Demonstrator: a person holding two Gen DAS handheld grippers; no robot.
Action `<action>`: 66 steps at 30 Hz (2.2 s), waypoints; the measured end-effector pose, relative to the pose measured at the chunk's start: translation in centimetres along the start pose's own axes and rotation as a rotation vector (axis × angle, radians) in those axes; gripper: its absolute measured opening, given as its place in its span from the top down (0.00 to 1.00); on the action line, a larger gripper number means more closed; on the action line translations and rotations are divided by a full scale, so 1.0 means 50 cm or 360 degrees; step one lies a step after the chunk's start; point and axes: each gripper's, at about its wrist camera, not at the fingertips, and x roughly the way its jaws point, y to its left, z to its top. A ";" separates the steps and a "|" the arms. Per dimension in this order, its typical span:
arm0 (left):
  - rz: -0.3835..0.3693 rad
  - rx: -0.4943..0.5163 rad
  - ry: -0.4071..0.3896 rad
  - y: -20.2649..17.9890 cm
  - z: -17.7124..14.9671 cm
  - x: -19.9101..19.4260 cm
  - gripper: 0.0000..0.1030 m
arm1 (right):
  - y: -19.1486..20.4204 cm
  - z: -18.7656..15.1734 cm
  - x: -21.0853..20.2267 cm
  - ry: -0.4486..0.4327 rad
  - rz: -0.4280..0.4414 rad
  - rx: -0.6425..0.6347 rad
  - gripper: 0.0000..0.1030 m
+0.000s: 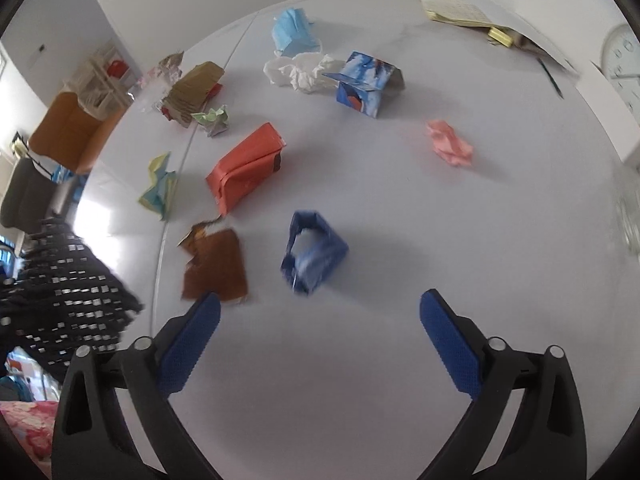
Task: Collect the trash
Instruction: 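Lift the mesh sleeve with the left gripper while the right grasps the blue crumpled paper, then drop the mesh sleeve and blue paper into the wastebasket with both grippers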
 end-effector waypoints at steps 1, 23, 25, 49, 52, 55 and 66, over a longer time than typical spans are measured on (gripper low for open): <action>0.0008 -0.0029 -0.0002 0.007 0.000 -0.001 0.87 | 0.001 0.009 0.015 0.0017 -0.0003 -0.0010 0.12; 0.0052 -0.0163 -0.0126 0.125 -0.041 -0.084 0.87 | 0.085 -0.001 -0.145 -0.0149 -0.0087 0.0018 0.71; 0.0088 -0.0185 -0.0142 0.163 -0.065 -0.106 0.87 | 0.133 -0.007 -0.172 -0.0181 -0.0025 0.0023 0.69; 0.0281 -0.0480 0.0096 0.649 -0.236 0.015 0.47 | 0.720 0.076 -0.089 -0.0077 0.0358 -0.0234 0.68; 0.0332 -0.0446 0.0045 0.658 -0.229 0.013 0.25 | 0.737 0.079 -0.079 -0.0052 0.0335 -0.0235 0.68; 0.0329 -0.0411 0.0039 0.664 -0.229 0.007 0.22 | 0.751 0.083 -0.070 -0.0030 0.0317 -0.0238 0.68; 0.0395 -0.0520 -0.0061 0.700 -0.259 -0.079 0.18 | 0.788 0.092 -0.031 0.0048 0.0321 -0.0301 0.68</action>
